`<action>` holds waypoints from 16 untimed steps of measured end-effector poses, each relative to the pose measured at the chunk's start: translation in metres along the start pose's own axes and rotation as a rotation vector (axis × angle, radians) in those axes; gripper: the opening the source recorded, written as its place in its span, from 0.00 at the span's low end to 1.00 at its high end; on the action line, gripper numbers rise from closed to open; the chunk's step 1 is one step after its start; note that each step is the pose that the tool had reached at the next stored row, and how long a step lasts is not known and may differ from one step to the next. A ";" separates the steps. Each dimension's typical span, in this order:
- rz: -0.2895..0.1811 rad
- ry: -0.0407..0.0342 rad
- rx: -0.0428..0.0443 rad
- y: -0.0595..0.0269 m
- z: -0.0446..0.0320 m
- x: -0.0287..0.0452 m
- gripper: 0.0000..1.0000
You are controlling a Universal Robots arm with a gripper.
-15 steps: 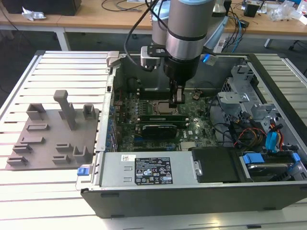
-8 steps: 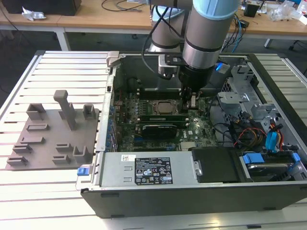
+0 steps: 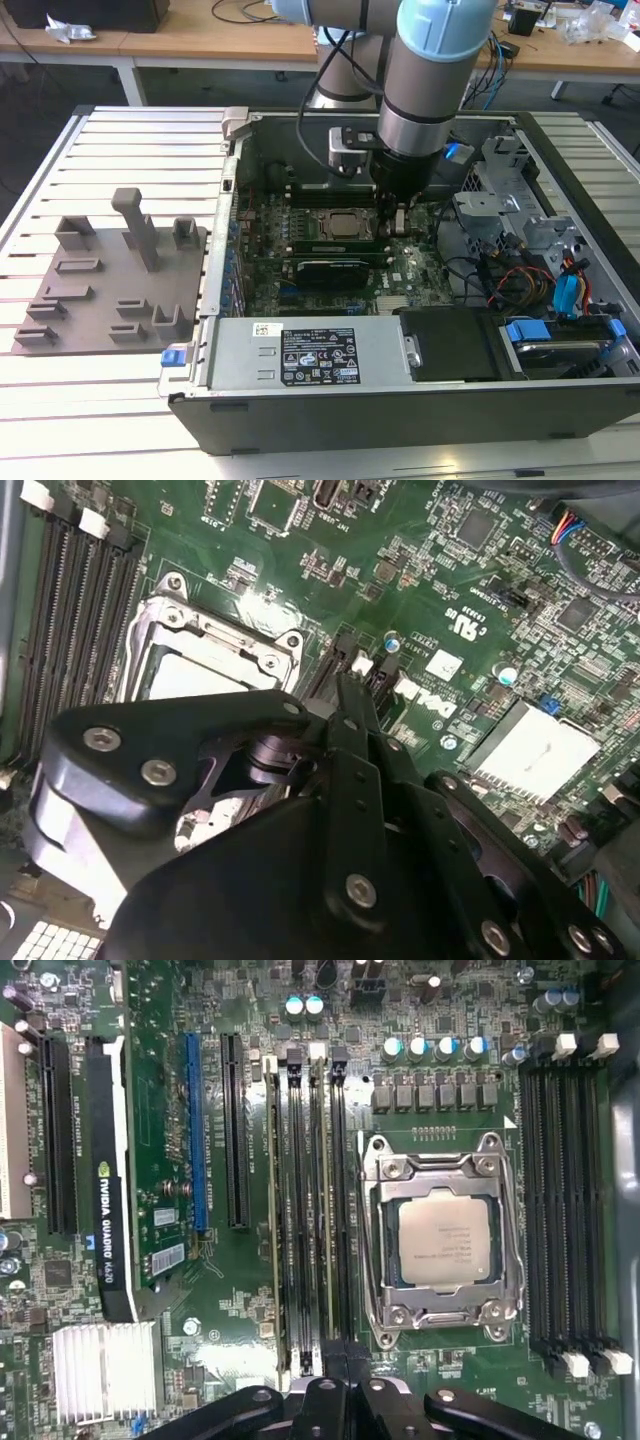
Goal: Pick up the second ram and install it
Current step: 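Press down the second ram until it locks into place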
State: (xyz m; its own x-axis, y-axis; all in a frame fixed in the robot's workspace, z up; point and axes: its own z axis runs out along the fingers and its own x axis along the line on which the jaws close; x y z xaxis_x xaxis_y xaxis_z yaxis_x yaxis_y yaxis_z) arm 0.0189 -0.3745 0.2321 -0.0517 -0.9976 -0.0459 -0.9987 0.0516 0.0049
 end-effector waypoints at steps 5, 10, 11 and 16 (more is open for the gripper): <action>-0.001 0.0021 0.0068 0.0217 -0.0023 0.0013 0.10; -0.001 0.0017 0.0107 0.0588 -0.0022 0.0034 0.10; -0.001 0.0016 0.0123 0.0696 -0.0021 0.0039 0.10; -0.001 0.0015 0.0151 0.0923 0.0001 0.0052 0.10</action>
State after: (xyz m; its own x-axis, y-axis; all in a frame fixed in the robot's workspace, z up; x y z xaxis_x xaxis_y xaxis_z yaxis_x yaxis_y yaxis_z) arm -0.0735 -0.3749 0.2322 -0.0507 -0.9977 -0.0444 -0.9986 0.0512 -0.0102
